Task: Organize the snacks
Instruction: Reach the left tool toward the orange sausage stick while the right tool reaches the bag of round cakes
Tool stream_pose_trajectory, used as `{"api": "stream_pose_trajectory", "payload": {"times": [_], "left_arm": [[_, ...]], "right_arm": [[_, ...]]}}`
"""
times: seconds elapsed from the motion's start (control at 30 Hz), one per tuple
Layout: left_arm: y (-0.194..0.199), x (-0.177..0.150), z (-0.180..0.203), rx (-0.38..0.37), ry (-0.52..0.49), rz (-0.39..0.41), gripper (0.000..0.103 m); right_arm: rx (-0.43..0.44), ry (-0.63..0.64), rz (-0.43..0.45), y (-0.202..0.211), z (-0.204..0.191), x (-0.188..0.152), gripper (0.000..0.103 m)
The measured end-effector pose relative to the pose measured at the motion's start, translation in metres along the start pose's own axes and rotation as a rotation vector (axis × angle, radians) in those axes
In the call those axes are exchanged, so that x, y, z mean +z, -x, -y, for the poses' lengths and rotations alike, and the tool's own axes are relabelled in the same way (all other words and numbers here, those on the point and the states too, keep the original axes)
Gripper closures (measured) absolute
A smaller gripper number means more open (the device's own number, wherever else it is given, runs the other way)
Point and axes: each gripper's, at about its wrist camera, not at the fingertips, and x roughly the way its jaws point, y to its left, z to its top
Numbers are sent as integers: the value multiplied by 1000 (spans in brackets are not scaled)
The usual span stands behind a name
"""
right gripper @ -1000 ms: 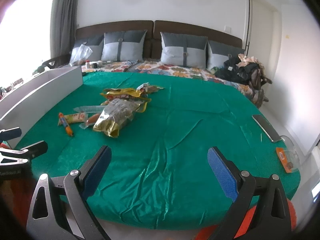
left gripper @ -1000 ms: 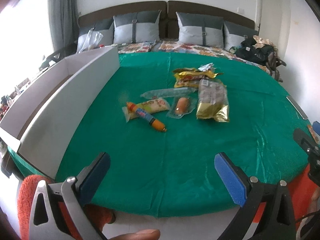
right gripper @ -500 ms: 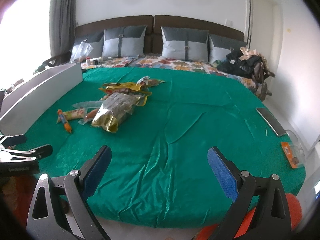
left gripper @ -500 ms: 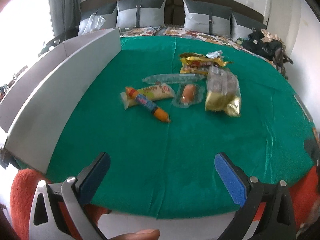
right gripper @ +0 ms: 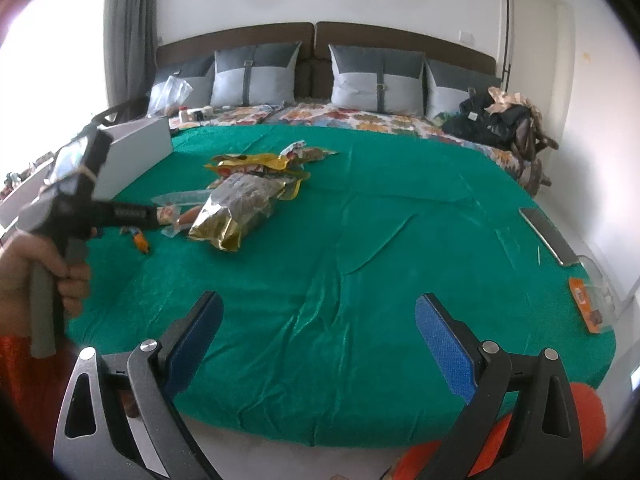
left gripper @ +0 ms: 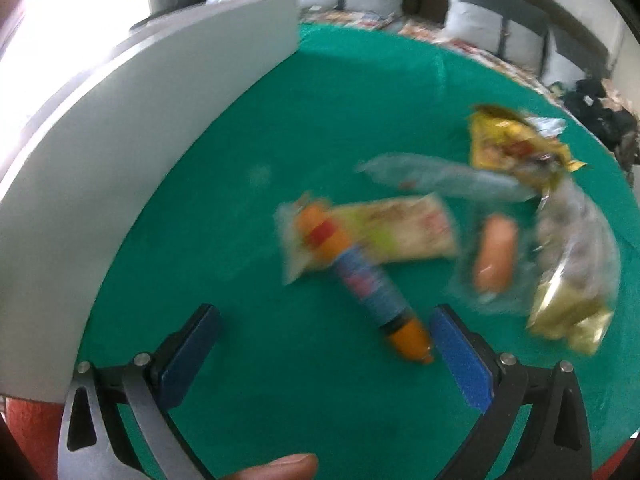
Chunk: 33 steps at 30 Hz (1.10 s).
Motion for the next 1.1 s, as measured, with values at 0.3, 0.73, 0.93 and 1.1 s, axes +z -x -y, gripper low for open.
{"api": "stream_pose_trajectory", "payload": {"times": [0.3,0.73,0.93,1.1], "left_arm": [[1,-11,-47,47,14,8,0],[16,-29,-65,30,-27,22,0],[10,-20,-43,-42,-168,17,0],[13,-22,-20,-108,-323,39,2]], "right_arm": [[3,-17,-43,-11,1,-2,5],[-13,67,-50,-15,-20,-3,5],[-20,105,-74,-21,-27,-7,5],[-35,119,-86,-23,-30,-9,5]]}}
